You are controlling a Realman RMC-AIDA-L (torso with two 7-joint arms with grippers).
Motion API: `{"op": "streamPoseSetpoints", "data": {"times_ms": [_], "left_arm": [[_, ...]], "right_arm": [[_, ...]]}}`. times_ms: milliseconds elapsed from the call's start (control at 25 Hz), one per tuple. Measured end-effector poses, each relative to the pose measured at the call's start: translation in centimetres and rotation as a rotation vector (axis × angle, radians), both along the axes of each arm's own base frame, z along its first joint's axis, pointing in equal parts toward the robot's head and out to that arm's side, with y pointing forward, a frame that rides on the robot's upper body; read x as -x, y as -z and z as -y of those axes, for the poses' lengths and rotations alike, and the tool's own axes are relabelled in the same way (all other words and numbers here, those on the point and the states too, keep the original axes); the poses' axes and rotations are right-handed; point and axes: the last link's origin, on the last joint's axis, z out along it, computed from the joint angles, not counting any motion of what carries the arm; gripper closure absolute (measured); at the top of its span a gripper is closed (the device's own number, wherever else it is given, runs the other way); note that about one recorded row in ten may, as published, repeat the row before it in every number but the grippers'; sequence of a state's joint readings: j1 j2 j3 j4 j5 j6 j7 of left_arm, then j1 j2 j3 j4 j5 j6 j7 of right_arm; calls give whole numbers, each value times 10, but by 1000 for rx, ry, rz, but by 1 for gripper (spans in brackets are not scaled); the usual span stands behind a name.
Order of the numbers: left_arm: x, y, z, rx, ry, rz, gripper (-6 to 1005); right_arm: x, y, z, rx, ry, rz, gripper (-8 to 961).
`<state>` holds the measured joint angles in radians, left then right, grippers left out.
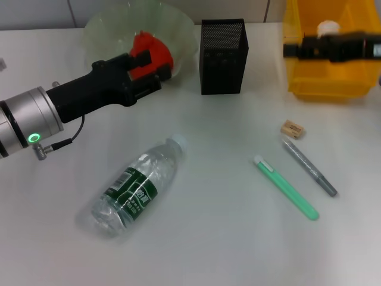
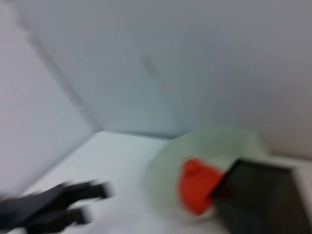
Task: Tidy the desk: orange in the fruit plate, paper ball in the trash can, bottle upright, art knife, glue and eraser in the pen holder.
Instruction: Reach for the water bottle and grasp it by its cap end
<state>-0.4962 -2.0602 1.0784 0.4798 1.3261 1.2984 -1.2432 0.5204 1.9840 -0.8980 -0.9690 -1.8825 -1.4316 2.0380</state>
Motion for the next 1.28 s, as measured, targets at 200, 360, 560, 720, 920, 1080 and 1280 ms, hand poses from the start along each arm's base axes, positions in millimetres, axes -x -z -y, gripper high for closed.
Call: {"op": "streamPoseSetpoints", "data": {"times_ms": [200, 360, 560, 720, 920, 1080, 1280], "left_arm": [[-2, -2, -2, 48, 6, -49, 377], [-7, -4, -6, 151, 2, -151, 378], [-18, -6, -8, 278, -10, -231, 378], [-31, 0, -11, 395, -63, -359, 379], [-38, 12, -16, 424, -134, -430, 379], [-39, 20, -20, 414, -180, -466, 378], [-41, 27, -21, 419, -197, -515, 378]], "right_arm": [[-18, 7, 26, 78, -130, -71, 184], [-21, 17, 35, 97, -177, -103, 185], [-22, 20, 37, 103, -172, -108, 186], [-22, 19, 38, 107, -169, -115, 186], [-22, 19, 38, 107, -167, -116, 187], [-21, 20, 37, 110, -169, -116, 187], [-21, 20, 37, 108, -169, -116, 187]]}}
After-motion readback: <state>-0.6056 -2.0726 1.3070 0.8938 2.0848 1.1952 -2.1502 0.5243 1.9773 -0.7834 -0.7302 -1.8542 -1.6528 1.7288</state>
